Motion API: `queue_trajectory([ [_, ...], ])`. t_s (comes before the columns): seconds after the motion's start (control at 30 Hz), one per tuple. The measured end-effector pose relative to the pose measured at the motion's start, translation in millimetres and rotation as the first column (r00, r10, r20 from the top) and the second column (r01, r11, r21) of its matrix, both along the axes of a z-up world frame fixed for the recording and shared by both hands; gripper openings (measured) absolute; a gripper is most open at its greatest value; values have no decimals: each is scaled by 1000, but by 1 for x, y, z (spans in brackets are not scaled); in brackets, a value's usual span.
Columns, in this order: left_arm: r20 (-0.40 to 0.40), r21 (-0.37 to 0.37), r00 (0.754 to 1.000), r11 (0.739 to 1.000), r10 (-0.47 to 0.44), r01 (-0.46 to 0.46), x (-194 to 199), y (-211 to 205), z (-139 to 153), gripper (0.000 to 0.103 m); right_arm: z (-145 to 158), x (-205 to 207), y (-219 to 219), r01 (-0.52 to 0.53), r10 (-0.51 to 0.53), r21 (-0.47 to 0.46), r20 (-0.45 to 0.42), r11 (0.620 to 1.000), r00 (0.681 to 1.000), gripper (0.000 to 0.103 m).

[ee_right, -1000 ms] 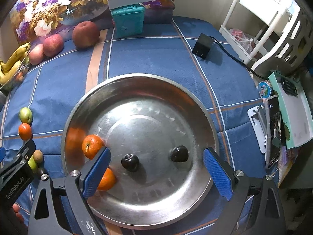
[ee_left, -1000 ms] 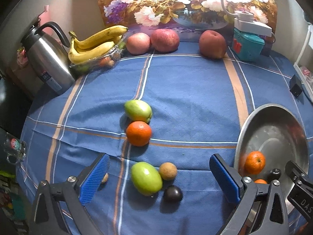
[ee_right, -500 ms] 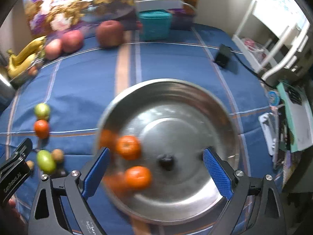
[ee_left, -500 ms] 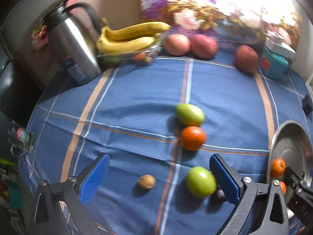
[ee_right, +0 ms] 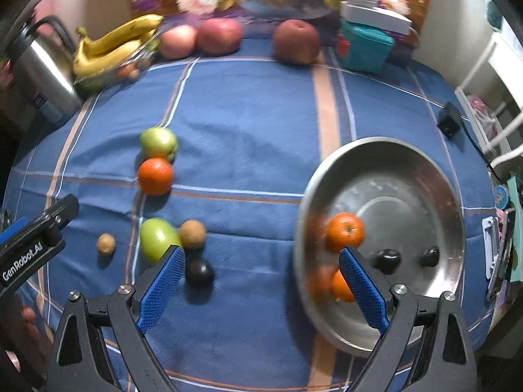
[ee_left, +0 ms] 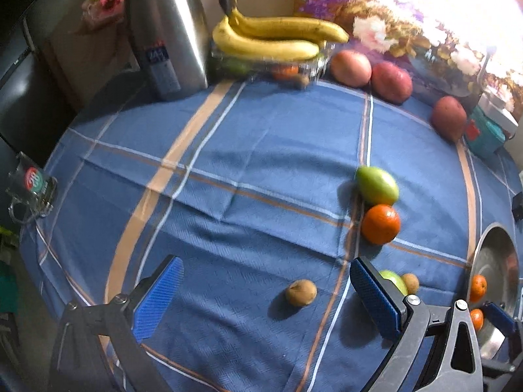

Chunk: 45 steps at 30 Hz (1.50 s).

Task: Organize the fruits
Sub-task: 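Move the right tool toward a dark plum while the left tool approaches a brown kiwi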

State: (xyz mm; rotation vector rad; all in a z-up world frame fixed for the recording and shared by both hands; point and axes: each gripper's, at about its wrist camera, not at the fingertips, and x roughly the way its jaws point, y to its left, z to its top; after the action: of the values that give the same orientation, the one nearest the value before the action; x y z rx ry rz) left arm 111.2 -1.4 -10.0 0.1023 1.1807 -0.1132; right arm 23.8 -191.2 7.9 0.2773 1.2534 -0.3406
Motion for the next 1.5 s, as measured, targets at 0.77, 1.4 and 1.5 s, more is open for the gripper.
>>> queue_trajectory([
  [0.77,-185,31,980,996,-76,83,18,-22,-73,103,-75,30,34,-90,104,87,-164,992,981,96],
  [1.4,-96,-16,993,997,-71,70,1,-11,-83,103,-91,13,45,-99,104,63,-81,993,991,103],
  [1.5,-85,-17,994,997,-72,71,-3,-14,-87,103,-89,12,48,-99,104,63,-85,993,991,103],
])
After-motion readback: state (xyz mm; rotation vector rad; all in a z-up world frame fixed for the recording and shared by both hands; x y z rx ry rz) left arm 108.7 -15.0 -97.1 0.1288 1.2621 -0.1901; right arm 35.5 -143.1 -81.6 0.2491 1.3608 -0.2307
